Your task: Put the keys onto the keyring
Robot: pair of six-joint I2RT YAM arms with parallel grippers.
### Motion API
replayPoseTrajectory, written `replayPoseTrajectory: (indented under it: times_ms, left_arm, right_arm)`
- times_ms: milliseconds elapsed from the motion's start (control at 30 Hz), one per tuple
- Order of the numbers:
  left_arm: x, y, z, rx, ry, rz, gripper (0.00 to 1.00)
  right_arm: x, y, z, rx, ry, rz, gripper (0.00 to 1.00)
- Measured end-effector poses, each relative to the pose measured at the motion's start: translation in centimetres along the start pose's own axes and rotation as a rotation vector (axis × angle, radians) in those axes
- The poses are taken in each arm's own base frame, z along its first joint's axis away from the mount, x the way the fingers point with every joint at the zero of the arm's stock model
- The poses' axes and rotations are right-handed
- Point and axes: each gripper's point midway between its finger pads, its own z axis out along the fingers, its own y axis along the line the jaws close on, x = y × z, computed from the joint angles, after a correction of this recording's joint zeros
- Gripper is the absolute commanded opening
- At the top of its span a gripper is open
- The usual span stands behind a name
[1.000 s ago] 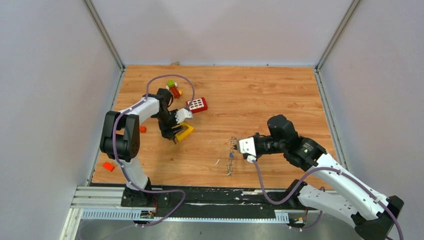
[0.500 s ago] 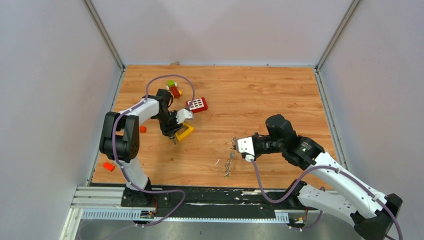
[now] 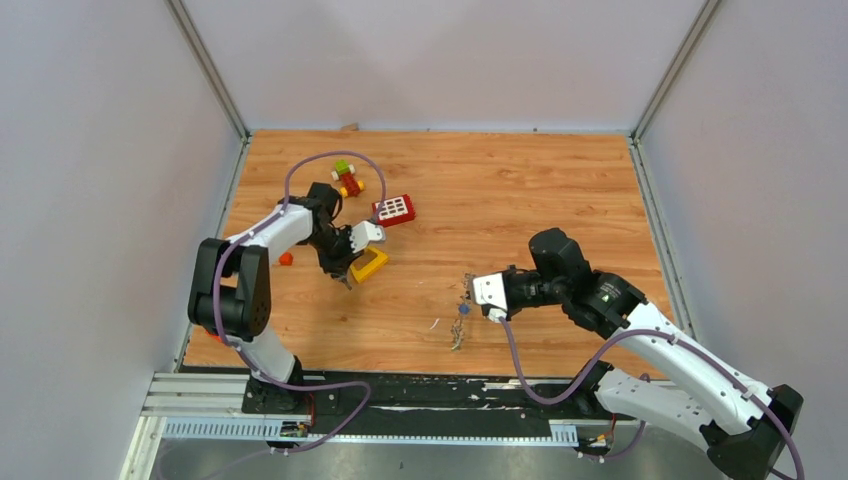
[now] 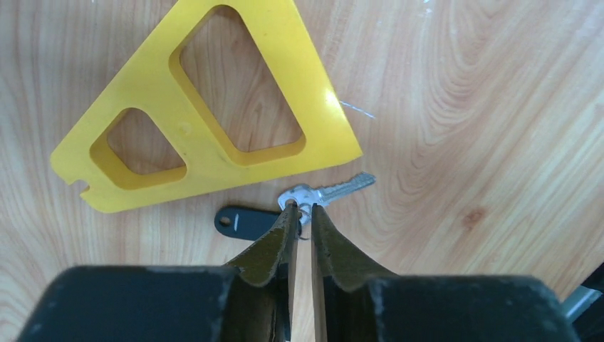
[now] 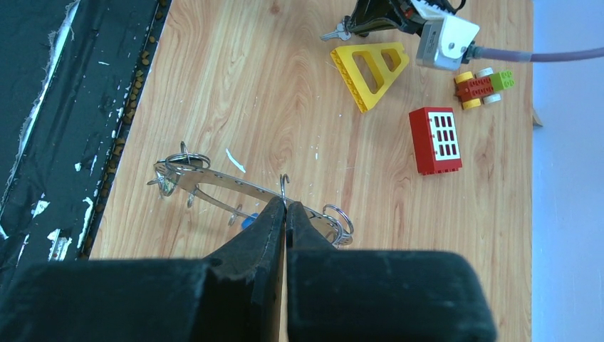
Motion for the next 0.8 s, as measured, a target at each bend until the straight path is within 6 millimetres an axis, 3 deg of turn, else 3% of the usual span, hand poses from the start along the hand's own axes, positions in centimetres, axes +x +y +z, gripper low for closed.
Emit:
replayPoseTrajectory:
  times_ms: [100, 200, 367, 467, 600, 800]
  left_arm:
    - [-0.6, -0.7, -1.1, -0.019, -0.038, -0.007, 0.12]
    - [-1.3, -1.3, -2.2, -0.039, -0.073, -0.011, 0.14]
    - [-1.3, -1.9, -2.9, -0.066, -0.092, -0.018, 0.5]
    - [-0.9, -1.7, -2.8, -0.085, -0.076, -0.004, 0.61]
    - [0.2, -1.1, -2.1, -0.116, -0.038, 0.048, 0.66]
    - [1.8, -0.7, -1.0, -0.144, 0.009, 0.149, 0.65]
  right_arm:
    - [0.0, 0.0, 0.0, 0.0, 0.0, 0.0, 0.0]
    - [0.0, 0.0, 0.0, 0.0, 0.0, 0.0, 0.0]
    - [0.1, 0.0, 0.1, -0.003, 0.003, 0.003, 0.0]
    - [0.2, 0.1, 0.1, -0.005, 0.005, 0.005, 0.0]
    - [0.2, 0.0, 0.2, -0.005, 0.007, 0.006, 0.0]
    - [0.4, 0.0, 0.2, -0.005, 0.013, 0.008, 0.0]
